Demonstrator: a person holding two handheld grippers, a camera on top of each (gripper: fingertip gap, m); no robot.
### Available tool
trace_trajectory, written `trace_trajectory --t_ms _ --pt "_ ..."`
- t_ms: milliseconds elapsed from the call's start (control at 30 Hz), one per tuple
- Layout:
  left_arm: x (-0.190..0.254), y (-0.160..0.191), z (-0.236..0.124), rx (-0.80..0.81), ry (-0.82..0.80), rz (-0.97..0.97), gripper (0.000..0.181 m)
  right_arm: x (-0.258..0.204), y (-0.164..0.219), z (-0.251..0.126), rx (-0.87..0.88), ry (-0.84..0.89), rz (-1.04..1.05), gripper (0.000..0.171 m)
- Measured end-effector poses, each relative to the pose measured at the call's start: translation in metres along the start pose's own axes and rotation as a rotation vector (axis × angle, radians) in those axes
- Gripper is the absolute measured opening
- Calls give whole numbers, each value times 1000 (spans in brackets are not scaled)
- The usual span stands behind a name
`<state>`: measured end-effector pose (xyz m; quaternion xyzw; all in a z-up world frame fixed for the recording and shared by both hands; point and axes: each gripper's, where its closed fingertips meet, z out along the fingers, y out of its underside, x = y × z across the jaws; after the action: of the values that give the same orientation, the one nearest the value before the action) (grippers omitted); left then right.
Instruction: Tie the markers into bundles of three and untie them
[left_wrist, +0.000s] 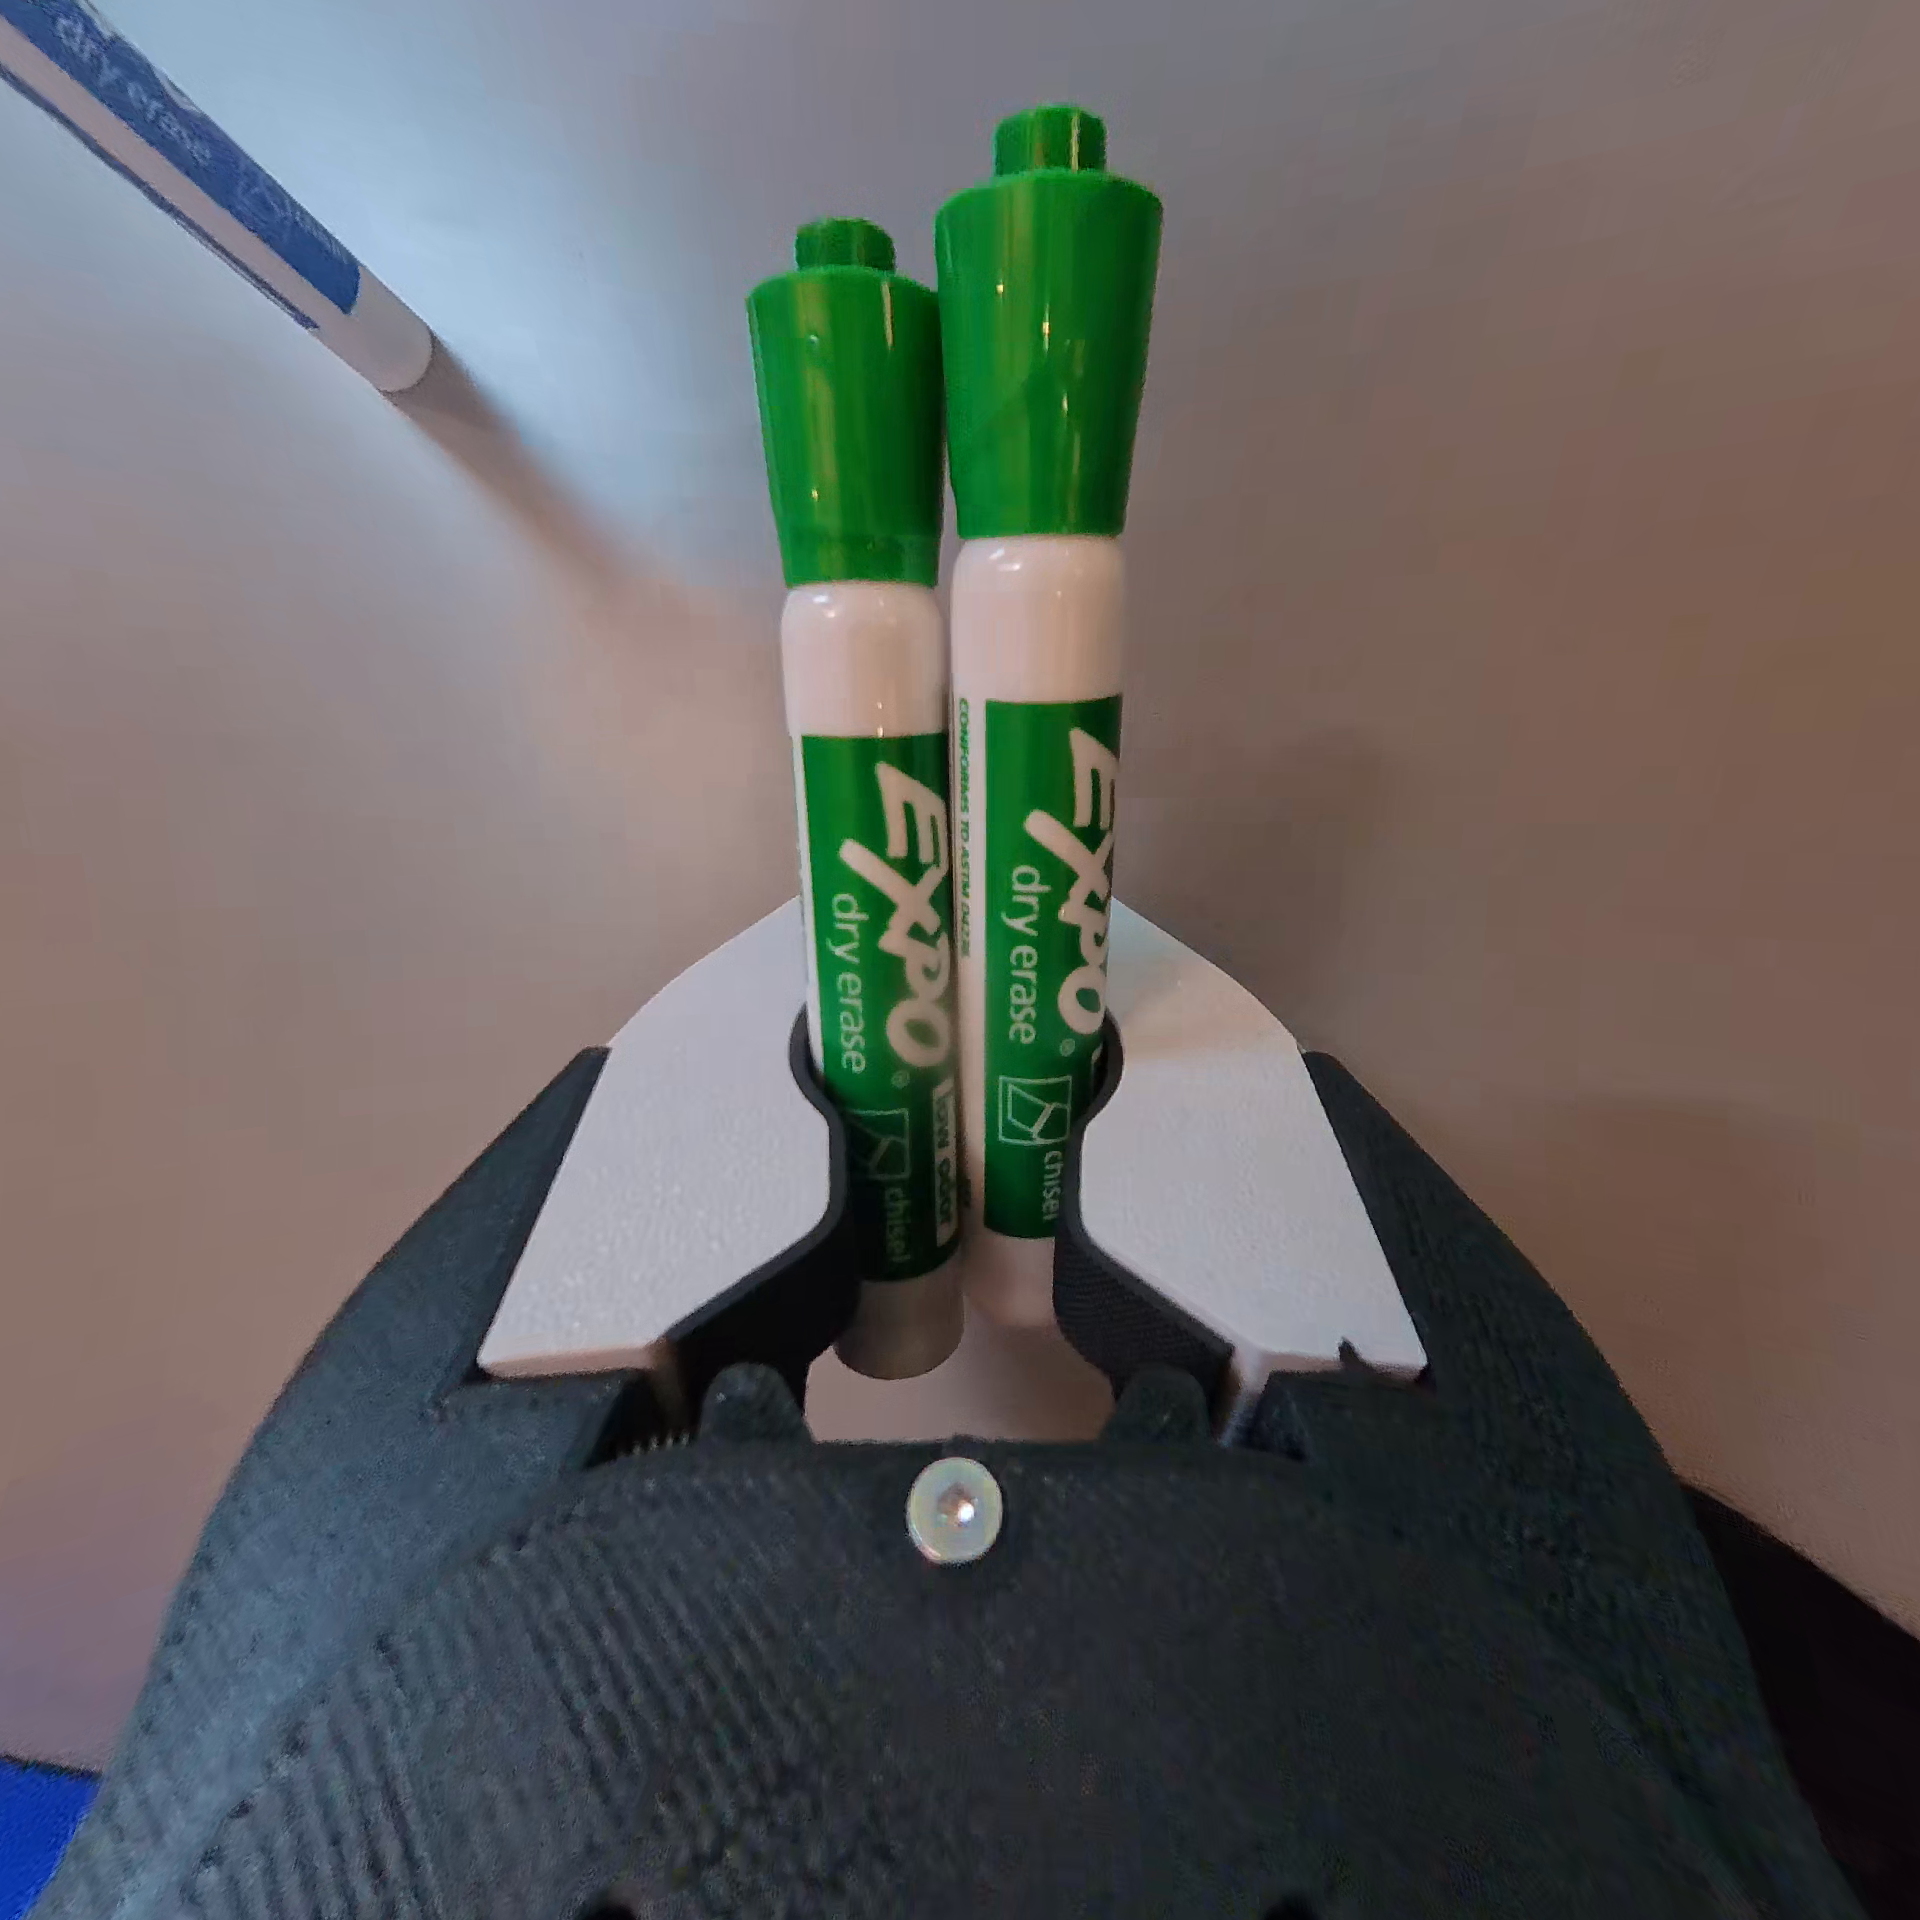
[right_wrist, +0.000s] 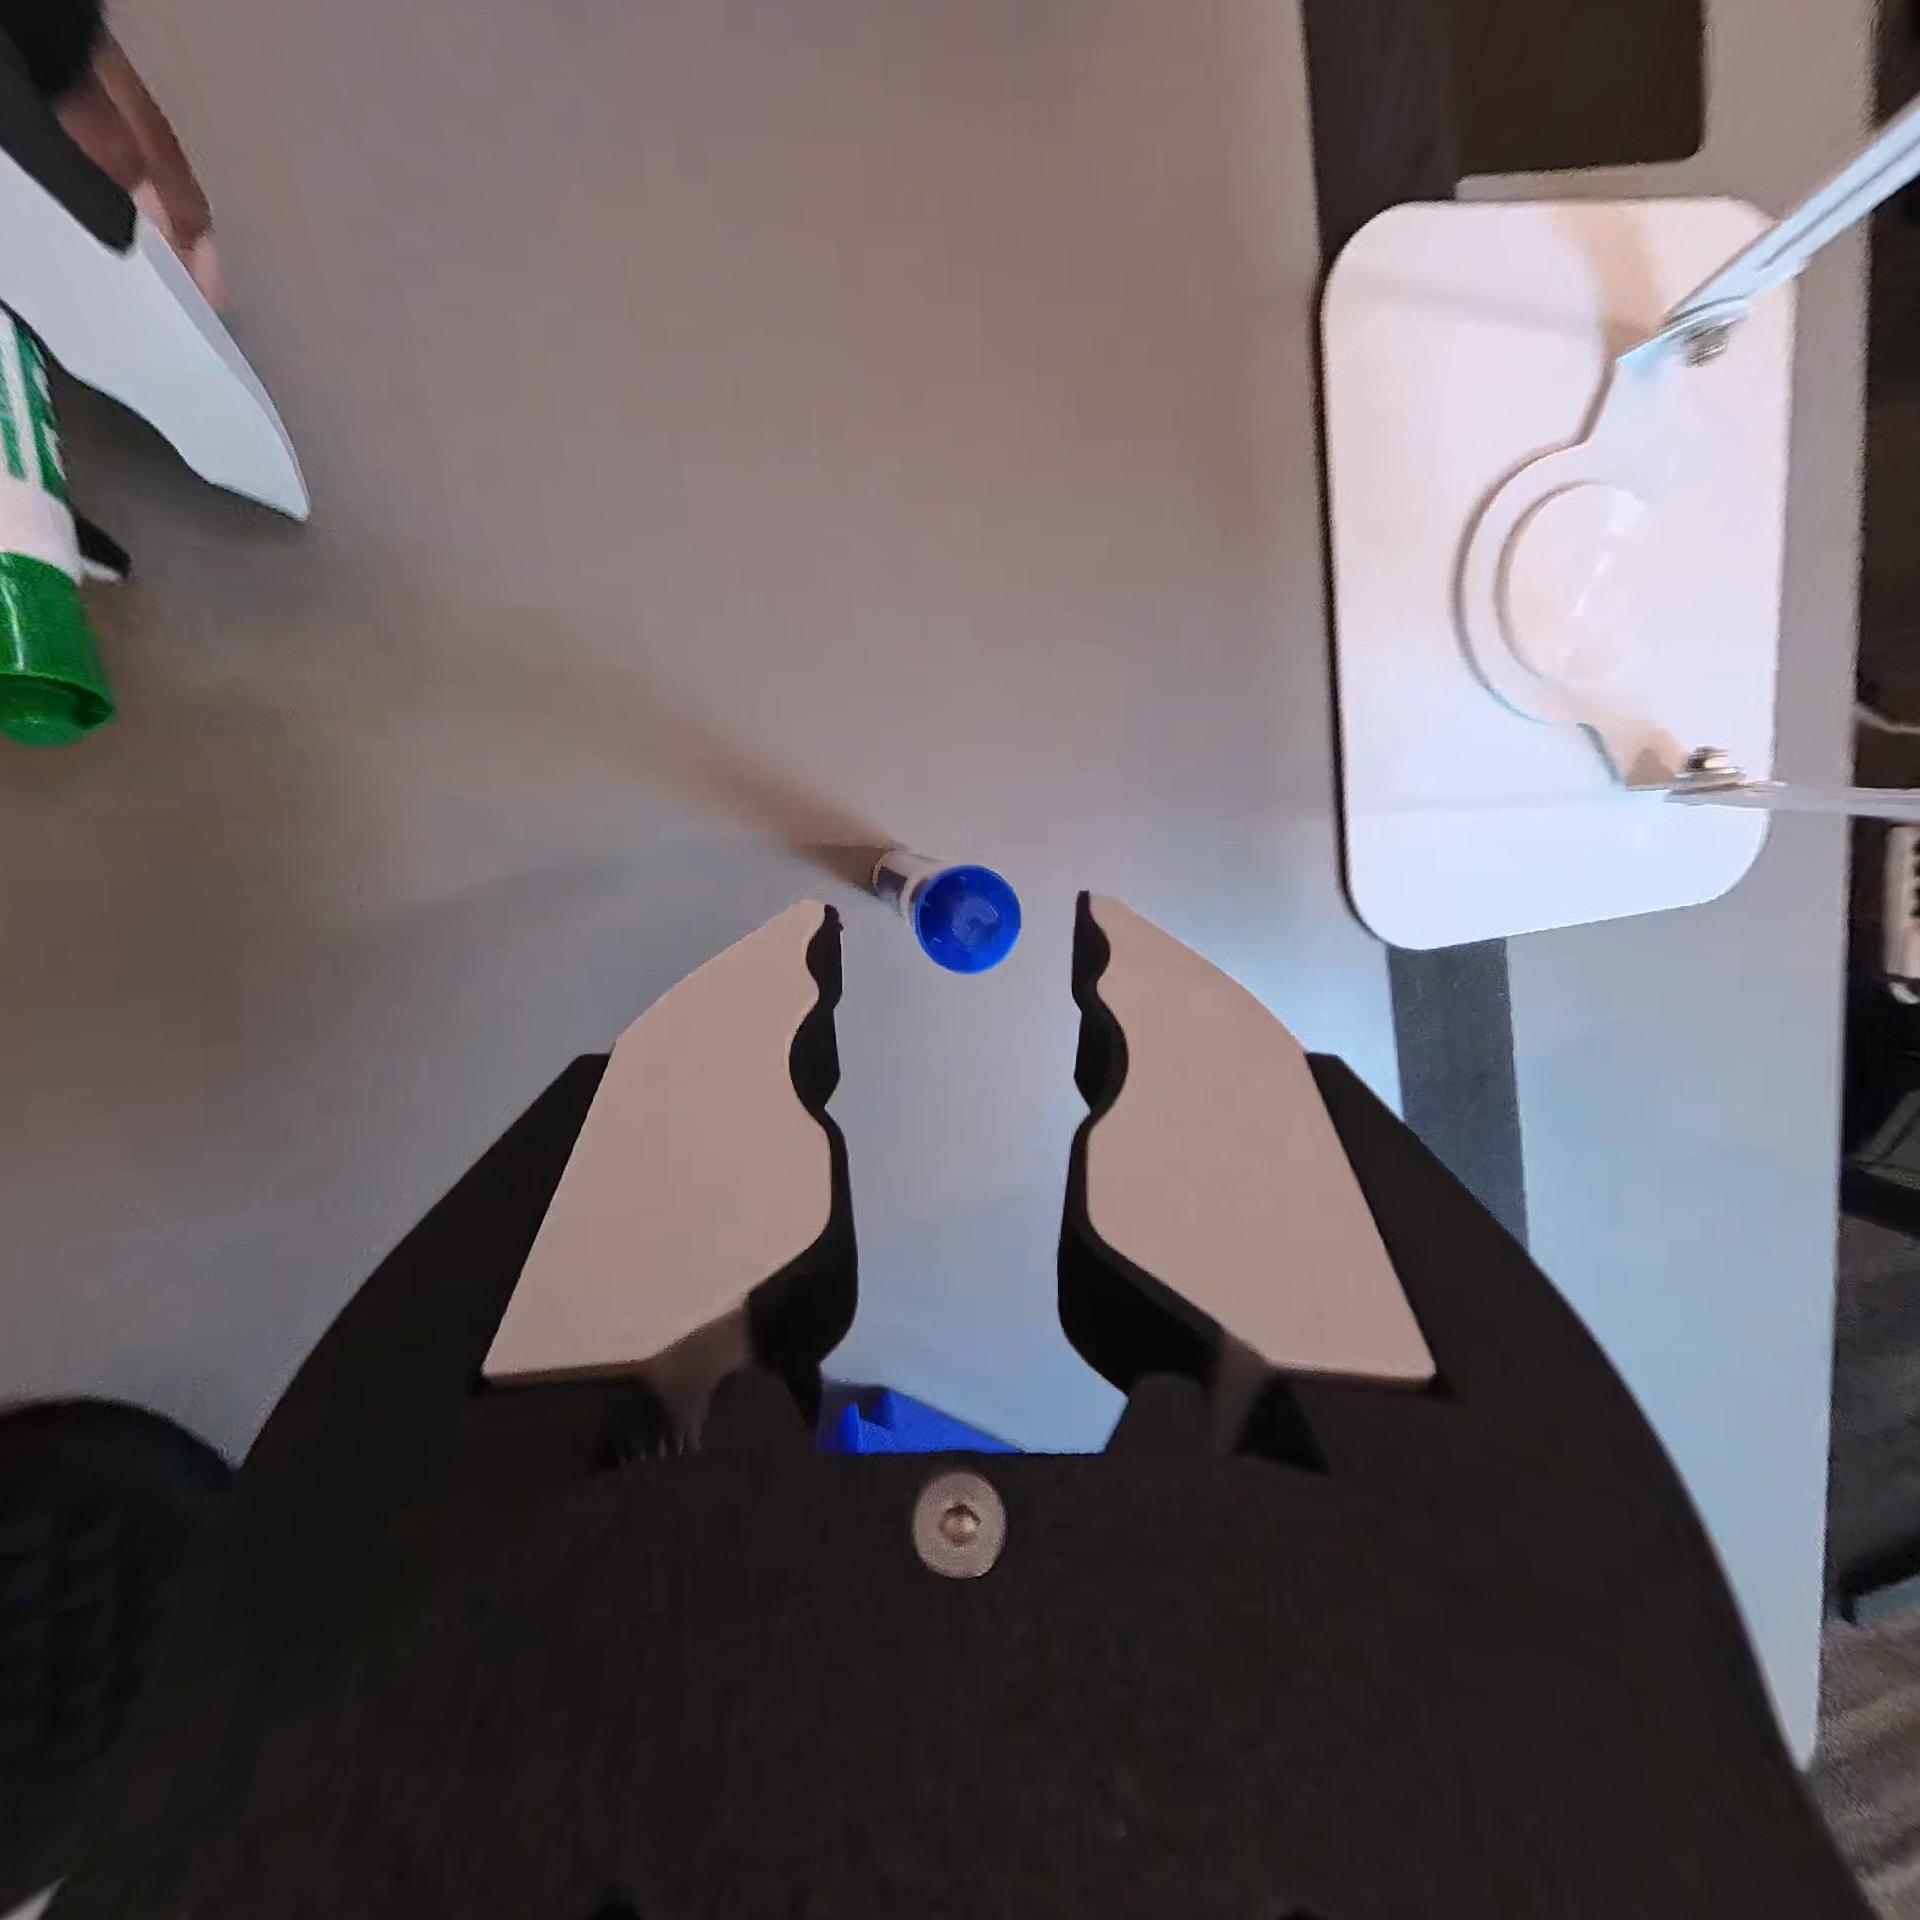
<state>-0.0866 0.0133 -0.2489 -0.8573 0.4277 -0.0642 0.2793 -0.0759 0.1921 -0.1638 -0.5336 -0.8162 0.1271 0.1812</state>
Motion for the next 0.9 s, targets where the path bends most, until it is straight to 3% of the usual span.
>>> trace_trajectory --t_ms 33,67,167,267,433,600,733,900 --pt "-1 1 0 1 0 -2 43 -1 3 5 -43 -15 -6 39" --pt "-1 2 -1 1 0 -4 43 2 6 9 -75 -2 -27 24" --pt "-2 4 -1 2 -2 -8 43 -2 1 0 -19 3 -54 20" --pt "-3 6 -2 19 -4 -18 43 -18 -19 -39 245 10 -11 20" --pt "-6 8 -5 18 3 -32 43 -69 -29 -101 842 -47 147 20" --pt "0 6 -5 -50 37 2 43 -120 -8 -90 1218 -261 383 20" --pt "5 -1 -9 -141 85 59 43 -146 -13 -59 1199 -294 412 20" --pt "8 -11 -20 -256 143 126 43 -154 -28 -50 1123 -251 331 20"
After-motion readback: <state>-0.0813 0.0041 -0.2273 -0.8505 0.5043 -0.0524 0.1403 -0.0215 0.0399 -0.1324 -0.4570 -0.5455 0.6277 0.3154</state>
